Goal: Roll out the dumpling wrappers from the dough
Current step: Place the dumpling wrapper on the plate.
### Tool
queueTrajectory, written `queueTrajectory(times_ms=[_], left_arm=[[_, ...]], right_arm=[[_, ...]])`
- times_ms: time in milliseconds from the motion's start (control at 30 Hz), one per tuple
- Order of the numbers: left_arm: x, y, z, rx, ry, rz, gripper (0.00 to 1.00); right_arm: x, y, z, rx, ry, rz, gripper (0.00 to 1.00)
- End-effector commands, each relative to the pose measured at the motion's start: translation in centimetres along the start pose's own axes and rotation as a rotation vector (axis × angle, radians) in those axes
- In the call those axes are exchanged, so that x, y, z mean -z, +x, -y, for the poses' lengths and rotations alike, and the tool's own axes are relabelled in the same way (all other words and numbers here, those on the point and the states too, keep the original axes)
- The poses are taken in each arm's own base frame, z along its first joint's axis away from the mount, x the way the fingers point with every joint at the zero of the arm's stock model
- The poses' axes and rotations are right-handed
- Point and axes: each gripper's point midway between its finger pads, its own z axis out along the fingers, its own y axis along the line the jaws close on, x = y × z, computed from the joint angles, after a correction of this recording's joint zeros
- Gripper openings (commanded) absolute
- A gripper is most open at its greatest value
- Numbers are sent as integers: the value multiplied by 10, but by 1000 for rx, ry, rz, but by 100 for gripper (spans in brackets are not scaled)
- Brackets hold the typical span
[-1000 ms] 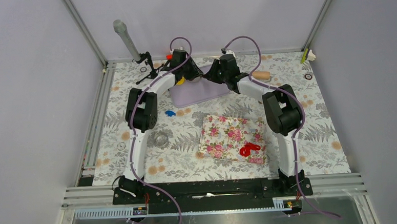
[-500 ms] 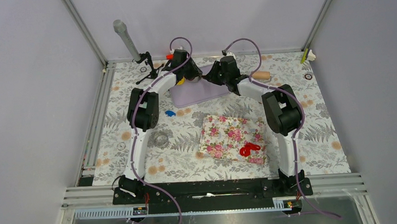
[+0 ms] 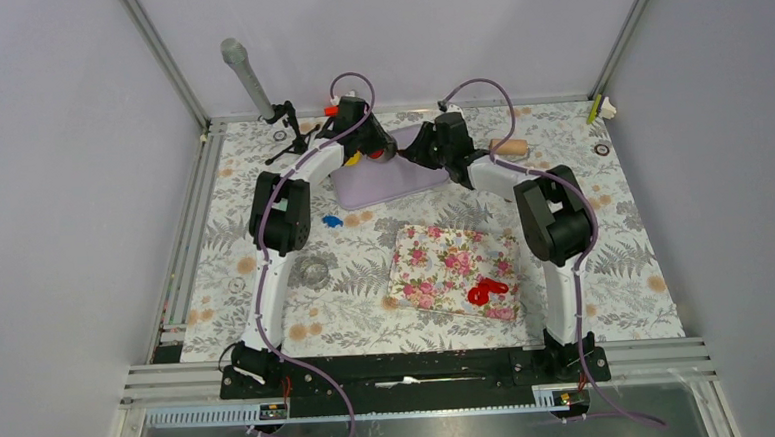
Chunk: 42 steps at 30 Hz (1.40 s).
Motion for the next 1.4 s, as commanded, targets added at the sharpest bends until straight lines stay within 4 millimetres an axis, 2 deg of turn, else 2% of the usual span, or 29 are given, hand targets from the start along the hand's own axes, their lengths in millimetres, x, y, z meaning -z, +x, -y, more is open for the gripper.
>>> queueTrajectory(times_ms=[0, 800, 1367], left_arm=[[-5, -13, -4, -14, -10, 38, 28], [-3, -22, -2, -31, -2, 60, 28], [-11, -28, -5, -33, 5, 64, 28]], right_arm=[[19, -20, -15, 35, -34, 43, 0], [31, -27, 7, 50, 22, 60, 0], [39, -37, 28, 111, 108, 67, 0]])
